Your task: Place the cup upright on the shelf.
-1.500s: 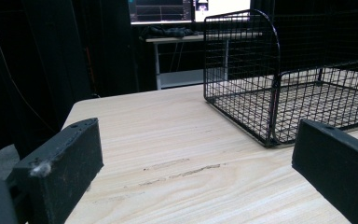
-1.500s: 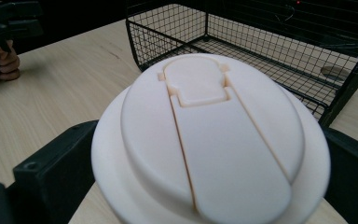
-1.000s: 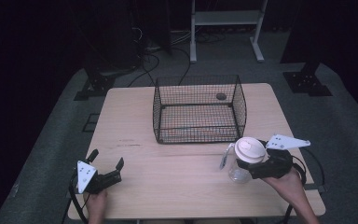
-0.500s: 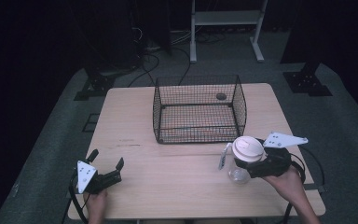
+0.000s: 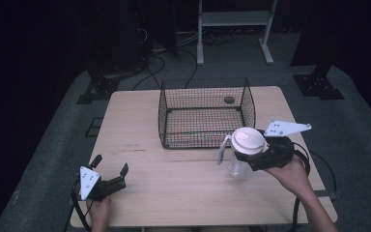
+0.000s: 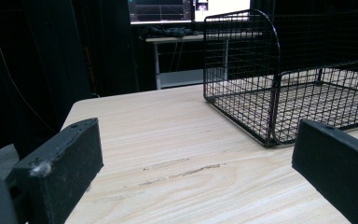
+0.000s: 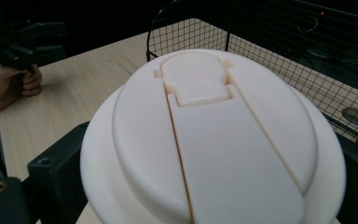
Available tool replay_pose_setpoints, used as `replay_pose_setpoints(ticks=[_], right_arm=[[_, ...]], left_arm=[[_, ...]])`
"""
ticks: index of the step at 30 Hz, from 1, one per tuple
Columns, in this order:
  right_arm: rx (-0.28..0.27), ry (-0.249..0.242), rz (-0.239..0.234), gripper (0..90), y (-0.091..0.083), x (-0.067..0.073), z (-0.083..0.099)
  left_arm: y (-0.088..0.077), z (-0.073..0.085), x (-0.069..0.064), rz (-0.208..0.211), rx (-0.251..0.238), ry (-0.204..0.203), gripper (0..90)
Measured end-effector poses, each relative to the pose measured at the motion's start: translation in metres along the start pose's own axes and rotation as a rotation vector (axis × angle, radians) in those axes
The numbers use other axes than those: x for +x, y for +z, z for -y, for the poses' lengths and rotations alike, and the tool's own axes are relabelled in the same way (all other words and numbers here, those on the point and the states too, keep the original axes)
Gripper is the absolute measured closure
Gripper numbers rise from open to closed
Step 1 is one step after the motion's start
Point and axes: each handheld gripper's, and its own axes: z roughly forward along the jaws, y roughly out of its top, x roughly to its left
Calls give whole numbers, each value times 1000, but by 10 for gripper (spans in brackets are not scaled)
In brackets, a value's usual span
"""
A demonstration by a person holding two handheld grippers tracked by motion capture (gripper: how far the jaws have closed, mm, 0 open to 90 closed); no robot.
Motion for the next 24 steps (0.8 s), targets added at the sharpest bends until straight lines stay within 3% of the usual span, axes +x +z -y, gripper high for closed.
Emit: replay_pose_setpoints(ticks=[11,24], right_arm=[[-12,4,-43,45,10,-12,-34],[-15,-17,-49,45,19,-18,-65]], left_arm=[[0,0,0,0,1,-3,9],[0,0,1,1,1,-6,9]])
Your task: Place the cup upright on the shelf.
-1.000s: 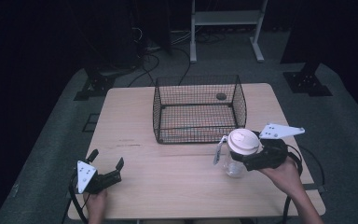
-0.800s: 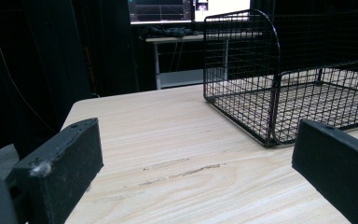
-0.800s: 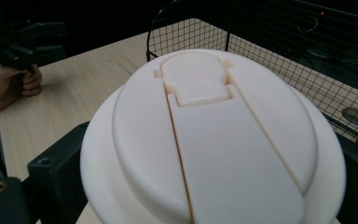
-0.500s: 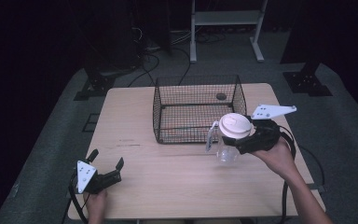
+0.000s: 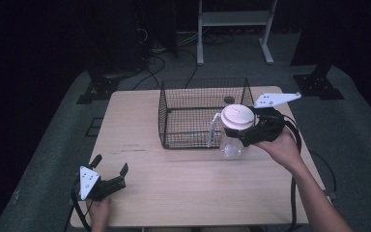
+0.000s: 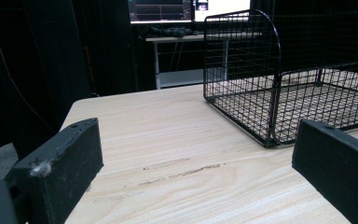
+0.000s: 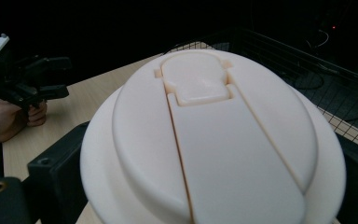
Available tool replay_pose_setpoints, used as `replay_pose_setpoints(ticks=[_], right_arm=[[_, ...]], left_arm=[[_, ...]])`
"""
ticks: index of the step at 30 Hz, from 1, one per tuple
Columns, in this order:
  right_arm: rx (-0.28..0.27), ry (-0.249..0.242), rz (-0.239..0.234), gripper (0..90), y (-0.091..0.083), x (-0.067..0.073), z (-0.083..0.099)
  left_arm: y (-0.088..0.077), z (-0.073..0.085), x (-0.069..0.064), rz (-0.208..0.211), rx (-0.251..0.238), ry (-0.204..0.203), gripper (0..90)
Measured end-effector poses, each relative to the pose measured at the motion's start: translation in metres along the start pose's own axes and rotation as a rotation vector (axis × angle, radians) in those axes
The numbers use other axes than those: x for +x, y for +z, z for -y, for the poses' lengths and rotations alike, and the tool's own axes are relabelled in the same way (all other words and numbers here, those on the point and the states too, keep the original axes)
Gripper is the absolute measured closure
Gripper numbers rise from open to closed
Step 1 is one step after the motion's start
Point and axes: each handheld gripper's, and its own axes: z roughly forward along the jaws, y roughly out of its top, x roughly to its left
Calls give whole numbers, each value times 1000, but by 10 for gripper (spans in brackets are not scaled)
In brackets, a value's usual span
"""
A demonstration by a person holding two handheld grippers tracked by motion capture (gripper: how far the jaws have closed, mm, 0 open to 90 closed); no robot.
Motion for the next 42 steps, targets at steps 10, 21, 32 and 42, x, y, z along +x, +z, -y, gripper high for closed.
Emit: replay_pose_setpoints(ticks=[10,21,32,42], right_arm=[[5,-14,3,45,11,-8,-26],[10,-41,7,45,23,-14,-52],[20,-47,13,45,36,-25,-71],[5,-24,27,45,51,-39,-85]], left_arm=[[0,0,0,1,0,-1,9],[0,0,1,1,0,-3,9],[0,0,1,3,-2,-8,9],[0,0,1,2,-3,-8,9]])
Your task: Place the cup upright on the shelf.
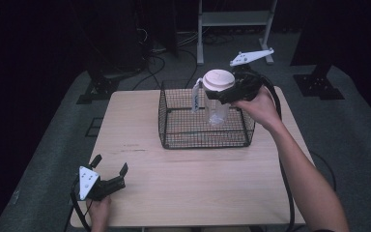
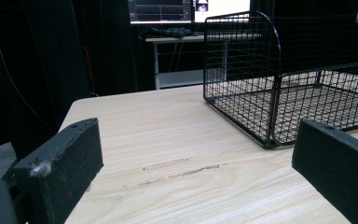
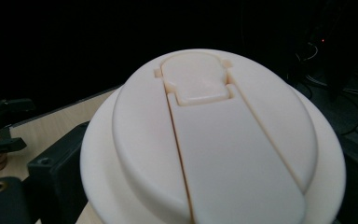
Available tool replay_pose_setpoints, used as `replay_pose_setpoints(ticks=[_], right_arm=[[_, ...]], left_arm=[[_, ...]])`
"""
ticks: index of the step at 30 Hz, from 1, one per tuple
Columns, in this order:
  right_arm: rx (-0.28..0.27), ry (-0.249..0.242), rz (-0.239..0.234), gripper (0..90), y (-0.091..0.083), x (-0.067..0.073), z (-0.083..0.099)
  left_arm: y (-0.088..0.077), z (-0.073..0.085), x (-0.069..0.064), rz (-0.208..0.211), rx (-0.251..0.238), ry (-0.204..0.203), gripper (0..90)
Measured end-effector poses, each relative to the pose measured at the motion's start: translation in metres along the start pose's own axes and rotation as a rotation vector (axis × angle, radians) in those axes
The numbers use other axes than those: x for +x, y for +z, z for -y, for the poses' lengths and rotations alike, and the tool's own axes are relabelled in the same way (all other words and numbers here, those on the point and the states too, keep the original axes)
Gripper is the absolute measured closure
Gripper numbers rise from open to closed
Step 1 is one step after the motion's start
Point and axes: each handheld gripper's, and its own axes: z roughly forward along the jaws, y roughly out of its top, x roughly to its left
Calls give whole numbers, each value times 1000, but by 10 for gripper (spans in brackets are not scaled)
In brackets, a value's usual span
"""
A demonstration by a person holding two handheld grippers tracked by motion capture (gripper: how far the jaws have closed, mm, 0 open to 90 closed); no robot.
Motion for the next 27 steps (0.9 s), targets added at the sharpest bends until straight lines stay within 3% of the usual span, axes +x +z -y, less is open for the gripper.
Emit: replay_pose_setpoints(ticks=[9,27], right_arm=[[6,17,15,45,19,-13,-5],[52,42,21,44,62,-31,11]], left_arm=[[0,0,0,3,-2,-3,9],[-1,0,1,5,-4,-3,9]])
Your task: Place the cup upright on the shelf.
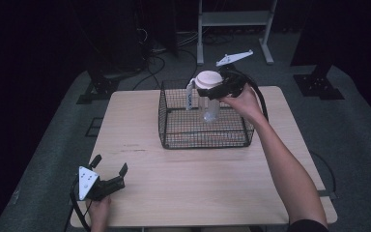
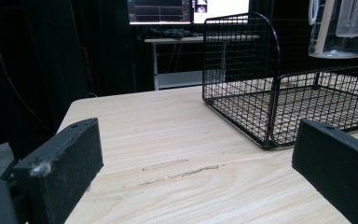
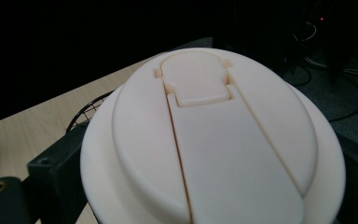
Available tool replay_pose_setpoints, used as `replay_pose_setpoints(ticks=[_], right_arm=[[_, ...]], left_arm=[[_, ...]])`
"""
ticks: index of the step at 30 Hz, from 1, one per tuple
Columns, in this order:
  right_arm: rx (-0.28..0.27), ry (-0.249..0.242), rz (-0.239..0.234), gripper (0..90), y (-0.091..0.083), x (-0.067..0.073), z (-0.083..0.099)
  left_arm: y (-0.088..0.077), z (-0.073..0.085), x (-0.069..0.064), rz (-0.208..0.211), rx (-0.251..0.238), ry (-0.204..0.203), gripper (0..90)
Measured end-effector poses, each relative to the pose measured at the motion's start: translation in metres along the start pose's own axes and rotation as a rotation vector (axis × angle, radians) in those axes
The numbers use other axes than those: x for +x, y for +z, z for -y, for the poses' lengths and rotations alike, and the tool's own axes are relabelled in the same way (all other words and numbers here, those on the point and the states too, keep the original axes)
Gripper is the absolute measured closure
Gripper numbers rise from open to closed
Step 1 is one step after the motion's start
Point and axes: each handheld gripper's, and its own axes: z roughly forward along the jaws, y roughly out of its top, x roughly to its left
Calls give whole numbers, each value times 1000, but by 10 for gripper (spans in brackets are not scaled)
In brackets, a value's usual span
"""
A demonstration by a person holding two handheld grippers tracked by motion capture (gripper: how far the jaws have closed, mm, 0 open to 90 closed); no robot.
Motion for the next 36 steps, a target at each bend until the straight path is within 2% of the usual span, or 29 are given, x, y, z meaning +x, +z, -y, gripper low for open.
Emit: replay_pose_setpoints(ticks=[2,8,21,25,36], right_arm=[[0,8,-11,45,4,-1,2],[4,27,2,45,17,-6,13],[50,49,4,44,41,-13,34],[52,34,9,44,44,-14,38],[68,32,7,44,55,-15,47]], left_arm=[[0,0,0,0,0,1,9],[0,0,0,1,0,0,9],[0,0,0,2,-1,-1,9],[0,0,0,2,1,-1,9],[0,0,0,3,2,1,9]])
